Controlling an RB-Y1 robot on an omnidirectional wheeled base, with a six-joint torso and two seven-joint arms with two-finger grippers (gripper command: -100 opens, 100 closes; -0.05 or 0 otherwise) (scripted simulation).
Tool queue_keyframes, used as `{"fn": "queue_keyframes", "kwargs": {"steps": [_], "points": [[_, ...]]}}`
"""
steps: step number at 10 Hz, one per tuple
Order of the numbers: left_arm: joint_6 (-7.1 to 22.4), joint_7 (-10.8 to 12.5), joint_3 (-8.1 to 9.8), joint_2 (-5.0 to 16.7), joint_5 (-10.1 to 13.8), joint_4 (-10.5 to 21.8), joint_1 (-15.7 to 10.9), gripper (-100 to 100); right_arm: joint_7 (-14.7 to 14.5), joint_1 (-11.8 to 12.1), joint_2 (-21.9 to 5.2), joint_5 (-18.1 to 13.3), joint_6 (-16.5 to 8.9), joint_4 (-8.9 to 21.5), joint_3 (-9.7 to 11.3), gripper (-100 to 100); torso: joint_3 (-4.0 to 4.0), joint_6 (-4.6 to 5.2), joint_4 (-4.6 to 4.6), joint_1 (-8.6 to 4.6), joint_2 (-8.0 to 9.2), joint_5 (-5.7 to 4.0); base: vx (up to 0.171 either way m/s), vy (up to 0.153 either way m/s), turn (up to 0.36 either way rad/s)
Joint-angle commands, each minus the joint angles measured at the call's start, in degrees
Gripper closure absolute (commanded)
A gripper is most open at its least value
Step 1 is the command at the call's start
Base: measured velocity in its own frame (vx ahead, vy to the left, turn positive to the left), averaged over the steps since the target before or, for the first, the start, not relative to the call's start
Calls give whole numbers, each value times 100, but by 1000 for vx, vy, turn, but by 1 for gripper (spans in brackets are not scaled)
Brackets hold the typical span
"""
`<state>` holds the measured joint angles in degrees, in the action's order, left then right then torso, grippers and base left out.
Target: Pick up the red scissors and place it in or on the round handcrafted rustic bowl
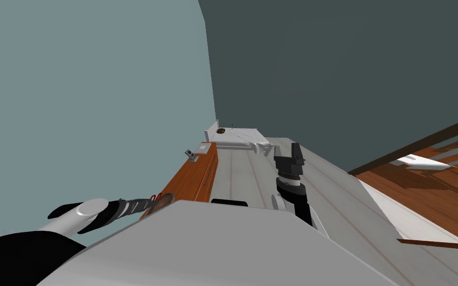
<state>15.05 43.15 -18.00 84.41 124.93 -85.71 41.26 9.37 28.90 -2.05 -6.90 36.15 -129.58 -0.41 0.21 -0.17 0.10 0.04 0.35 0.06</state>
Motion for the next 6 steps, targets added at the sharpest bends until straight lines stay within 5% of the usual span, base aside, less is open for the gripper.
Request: {"fn": "queue_keyframes", "kwargs": {"steps": [1, 4, 5, 6], "points": [[138, 206, 5, 133, 10, 91, -134, -100, 0, 0, 0, 0, 0, 0, 0, 0, 0, 0, 0, 0, 0, 0, -111, -25, -83], [291, 647, -23, 479, 34, 140, -345, -100, 0, 0, 0, 0, 0, 0, 0, 0, -5, 0, -2, -13, -9, -2, -113, -41, -74], [259, 530, 12, 410, 44, 128, -275, -100, 0, 0, 0, 0, 0, 0, 0, 0, -3, -1, -1, -11, -5, -2, -58, -14, -16], [276, 551, 20, 419, 49, 133, -278, 0, 0, 1, 0, 0, 0, 0, 0, 0, -10, -4, -3, -2, -20, 1, -9, -3, 4]]}}
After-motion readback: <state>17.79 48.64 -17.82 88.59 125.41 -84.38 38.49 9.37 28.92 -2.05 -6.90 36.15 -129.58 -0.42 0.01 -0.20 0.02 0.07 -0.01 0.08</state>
